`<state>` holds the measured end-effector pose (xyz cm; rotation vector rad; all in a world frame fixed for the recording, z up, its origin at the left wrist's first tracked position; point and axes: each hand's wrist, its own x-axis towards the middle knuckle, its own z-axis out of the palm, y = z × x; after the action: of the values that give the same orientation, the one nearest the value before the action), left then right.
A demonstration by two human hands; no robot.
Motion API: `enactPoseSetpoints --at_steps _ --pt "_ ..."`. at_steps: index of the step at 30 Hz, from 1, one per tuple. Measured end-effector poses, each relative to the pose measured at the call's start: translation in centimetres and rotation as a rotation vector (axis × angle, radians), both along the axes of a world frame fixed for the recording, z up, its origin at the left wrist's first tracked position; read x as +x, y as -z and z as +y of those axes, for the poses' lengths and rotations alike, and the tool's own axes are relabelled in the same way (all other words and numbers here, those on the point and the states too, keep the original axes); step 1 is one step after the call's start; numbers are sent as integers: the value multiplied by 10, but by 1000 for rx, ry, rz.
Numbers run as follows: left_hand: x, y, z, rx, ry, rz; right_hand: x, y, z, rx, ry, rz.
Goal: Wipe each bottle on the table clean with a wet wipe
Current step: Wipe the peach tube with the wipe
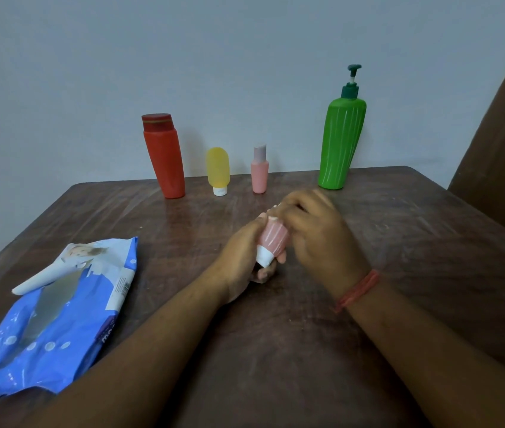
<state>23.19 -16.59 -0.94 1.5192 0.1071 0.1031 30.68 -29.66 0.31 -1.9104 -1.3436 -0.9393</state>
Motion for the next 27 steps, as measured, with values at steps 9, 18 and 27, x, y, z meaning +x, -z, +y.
enactPoseSetpoints --at_steps 9,18,27 --pt "2 6 5 -80 28 -43 3 -2 -1 24 91 11" --pt "2 12 10 -204 168 -91 6 -2 0 83 113 48" --pt "4 13 11 -212 250 -76 15 2 -9 9 68 103"
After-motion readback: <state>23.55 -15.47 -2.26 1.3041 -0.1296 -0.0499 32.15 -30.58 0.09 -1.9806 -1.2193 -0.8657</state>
